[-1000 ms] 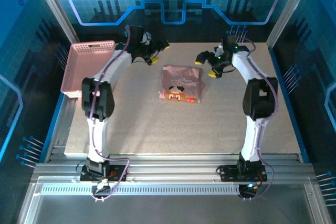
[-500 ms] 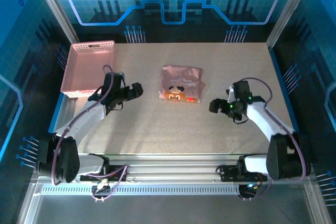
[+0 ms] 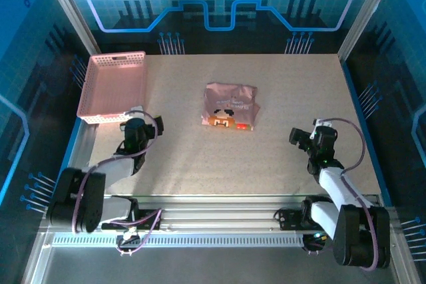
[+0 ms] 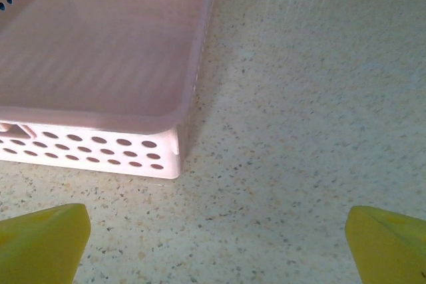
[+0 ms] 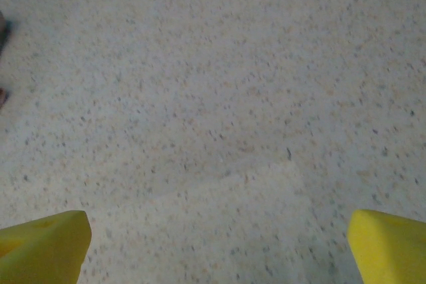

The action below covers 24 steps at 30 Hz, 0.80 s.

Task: Fold and stack the t-shirts

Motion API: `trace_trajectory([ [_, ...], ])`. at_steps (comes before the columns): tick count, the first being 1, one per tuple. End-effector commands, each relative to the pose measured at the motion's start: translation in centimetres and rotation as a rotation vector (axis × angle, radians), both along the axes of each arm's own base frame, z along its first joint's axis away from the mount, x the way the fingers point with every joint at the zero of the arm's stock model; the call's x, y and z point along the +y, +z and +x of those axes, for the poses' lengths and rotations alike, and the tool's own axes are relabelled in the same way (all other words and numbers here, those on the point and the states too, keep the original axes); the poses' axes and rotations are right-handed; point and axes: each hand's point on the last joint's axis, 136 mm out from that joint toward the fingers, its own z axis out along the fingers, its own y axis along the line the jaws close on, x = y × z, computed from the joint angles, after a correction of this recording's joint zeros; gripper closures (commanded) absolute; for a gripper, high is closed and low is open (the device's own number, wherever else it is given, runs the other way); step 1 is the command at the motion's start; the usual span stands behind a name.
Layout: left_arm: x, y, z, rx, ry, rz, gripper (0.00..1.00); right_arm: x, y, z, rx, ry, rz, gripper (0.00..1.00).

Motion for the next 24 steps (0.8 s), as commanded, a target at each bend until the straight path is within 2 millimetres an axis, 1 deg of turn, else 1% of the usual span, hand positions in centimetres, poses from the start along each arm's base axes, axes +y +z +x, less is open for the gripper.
trace_trajectory([
  [1,0.3,2.9,2.4,-0.148,-0.024,0.069,0.01,-0.7,3.8,3.0,-0.233,-0.006,-0.049,0.00],
  [3,0.6,1.6,2.9,-0.146,-0.017,0.057,0.01,-0.6,4.1,4.0,-0.269,-0.005,-0.062,0.00],
  [5,-0.4,0.5,3.5,-0.152,-0.083,0.060,0.01,0.9,3.7,6.0,-0.257,0.082,-0.094,0.00],
  [6,-0.4,0.4,3.6,-0.143,-0.083,0.060,0.01,1.5,3.2,7.0,-0.236,0.107,-0.103,0.00],
  [7,0.0,0.1,3.5,-0.114,-0.073,0.030,0.01,2.6,2.8,7.9,-0.202,0.154,-0.138,0.00],
  [8,0.5,0.2,3.5,-0.131,-0.063,0.012,0.01,4.3,2.8,8.5,-0.182,0.215,-0.189,0.00],
  [9,0.9,0.3,3.3,-0.140,-0.053,-0.005,0.01,5.5,1.8,8.6,-0.209,0.259,-0.226,0.00],
  [10,1.0,0.1,3.2,-0.133,-0.050,-0.012,0.01,5.3,1.9,9.1,-0.252,0.227,-0.269,0.00],
  [11,1.0,0.3,3.4,-0.140,-0.051,-0.009,0.01,5.1,1.1,9.0,-0.174,0.217,-0.247,0.00],
  [13,0.9,0.2,3.4,-0.131,-0.053,-0.009,0.01,5.0,1.5,9.1,-0.213,0.219,-0.245,0.00],
  [14,0.9,0.3,3.5,-0.134,-0.052,-0.004,0.01,5.0,1.1,8.9,-0.166,0.219,-0.233,0.00],
  [15,0.9,0.2,3.5,-0.131,-0.052,-0.006,0.01,5.1,1.4,9.2,-0.178,0.225,-0.240,0.00],
  [24,0.9,0.2,3.5,-0.129,-0.052,-0.004,0.01,5.3,1.3,9.1,-0.174,0.228,-0.248,0.00],
])
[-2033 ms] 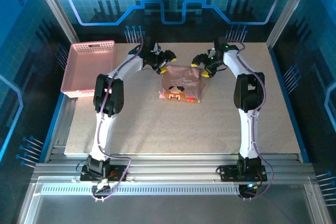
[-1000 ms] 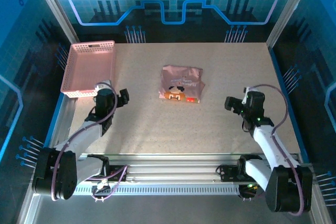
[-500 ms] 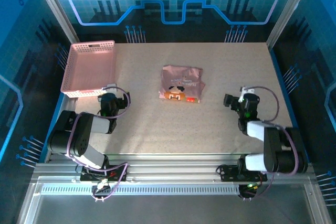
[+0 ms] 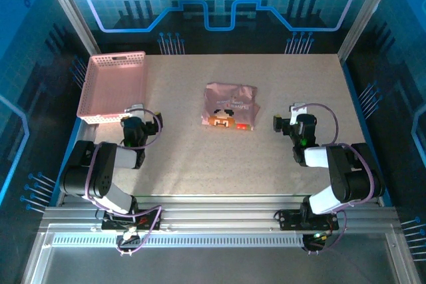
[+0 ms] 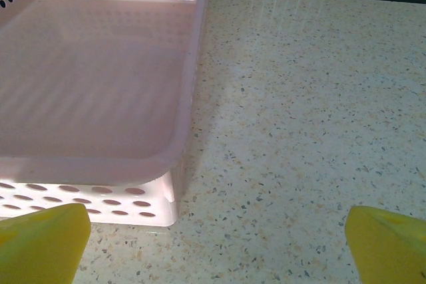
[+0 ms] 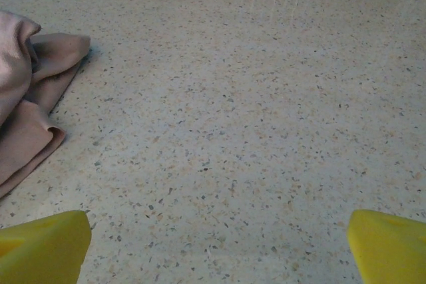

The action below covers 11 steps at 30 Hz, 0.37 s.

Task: Fold and stack the t-shirts

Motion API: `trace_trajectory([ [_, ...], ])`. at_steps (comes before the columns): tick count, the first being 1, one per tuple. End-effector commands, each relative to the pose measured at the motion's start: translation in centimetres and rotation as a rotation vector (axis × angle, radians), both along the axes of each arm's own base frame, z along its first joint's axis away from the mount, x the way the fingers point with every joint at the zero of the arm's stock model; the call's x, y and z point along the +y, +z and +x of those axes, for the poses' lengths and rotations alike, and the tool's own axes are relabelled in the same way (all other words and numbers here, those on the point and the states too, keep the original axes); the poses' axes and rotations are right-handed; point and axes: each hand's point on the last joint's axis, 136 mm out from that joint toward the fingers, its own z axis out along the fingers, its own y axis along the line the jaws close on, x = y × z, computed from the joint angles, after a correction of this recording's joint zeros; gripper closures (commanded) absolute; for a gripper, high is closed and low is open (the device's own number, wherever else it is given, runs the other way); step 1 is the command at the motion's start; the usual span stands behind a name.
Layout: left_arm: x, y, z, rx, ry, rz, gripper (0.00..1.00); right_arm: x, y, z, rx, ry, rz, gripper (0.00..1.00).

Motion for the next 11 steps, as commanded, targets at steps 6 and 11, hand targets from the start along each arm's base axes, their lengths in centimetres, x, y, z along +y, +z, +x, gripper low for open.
trace_trajectory([
  [6,-0.19,1.54,0.72,-0.058,-0.011,-0.014,0.01,0.22,1.71,0.92,-0.055,0.036,0.019,0.00],
  [11,-0.20,1.57,0.73,-0.059,-0.011,-0.013,0.01,0.47,1.77,0.96,-0.056,0.051,0.015,0.00],
])
